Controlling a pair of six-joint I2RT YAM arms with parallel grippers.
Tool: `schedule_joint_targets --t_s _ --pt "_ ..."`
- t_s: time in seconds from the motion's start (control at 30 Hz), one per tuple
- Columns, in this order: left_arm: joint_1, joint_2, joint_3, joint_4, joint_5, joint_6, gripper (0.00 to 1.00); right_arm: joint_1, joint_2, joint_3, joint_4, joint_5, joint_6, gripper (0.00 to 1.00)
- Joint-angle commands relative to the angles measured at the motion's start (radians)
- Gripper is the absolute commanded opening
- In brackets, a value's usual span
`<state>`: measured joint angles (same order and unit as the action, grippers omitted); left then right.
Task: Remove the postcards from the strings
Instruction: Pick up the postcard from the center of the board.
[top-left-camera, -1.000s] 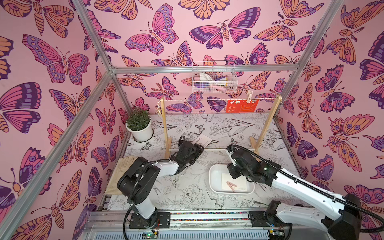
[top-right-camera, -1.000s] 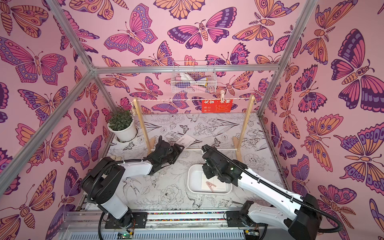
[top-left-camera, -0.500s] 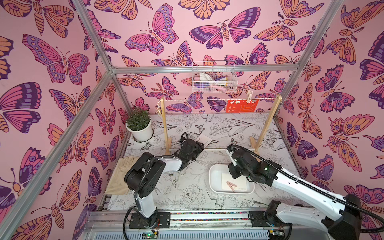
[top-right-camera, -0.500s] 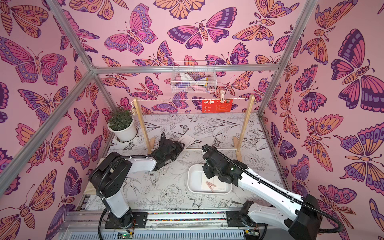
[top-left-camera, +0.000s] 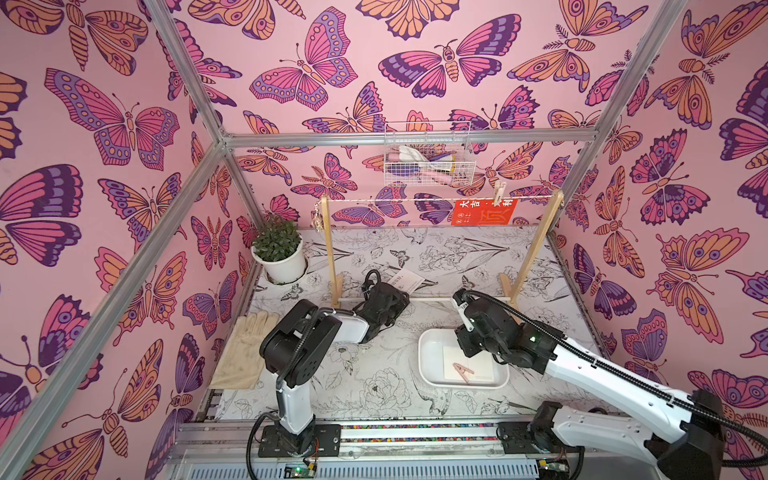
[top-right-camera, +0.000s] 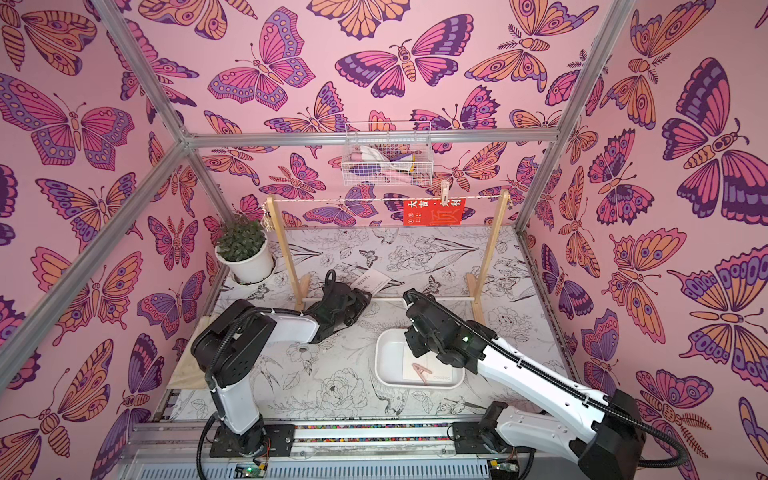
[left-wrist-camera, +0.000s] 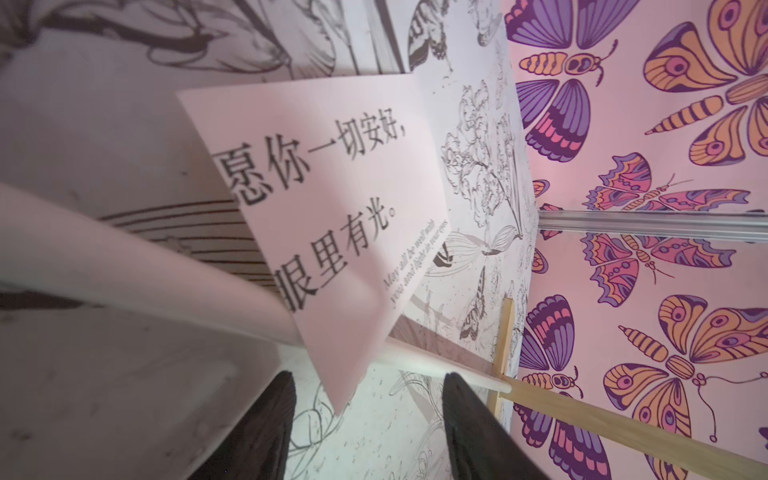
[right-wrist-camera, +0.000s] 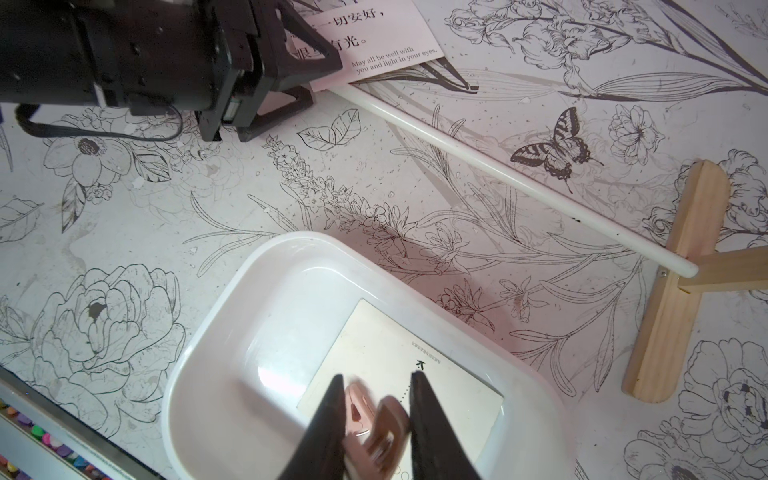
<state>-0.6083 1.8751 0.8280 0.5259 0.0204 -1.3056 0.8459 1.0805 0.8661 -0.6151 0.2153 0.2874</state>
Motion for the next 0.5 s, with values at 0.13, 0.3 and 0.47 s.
schedule_joint_targets --t_s 0.13,0.3,0.47 --pt "-0.005 0.05 0.026 0.028 -0.037 -0.015 0.5 -0.004 -0.021 -0.02 0.005 -0.012 -0.008 0.27" --pt "-0.004 0.058 0.021 0.039 -0.046 -0.018 0.43 -0.004 -0.016 -0.025 0.015 -0.024 -0.009 0.27" --pt "-0.004 0.065 0.017 0.06 -0.042 -0.025 0.34 -0.003 -0.012 -0.028 0.023 -0.042 -0.01 0.27"
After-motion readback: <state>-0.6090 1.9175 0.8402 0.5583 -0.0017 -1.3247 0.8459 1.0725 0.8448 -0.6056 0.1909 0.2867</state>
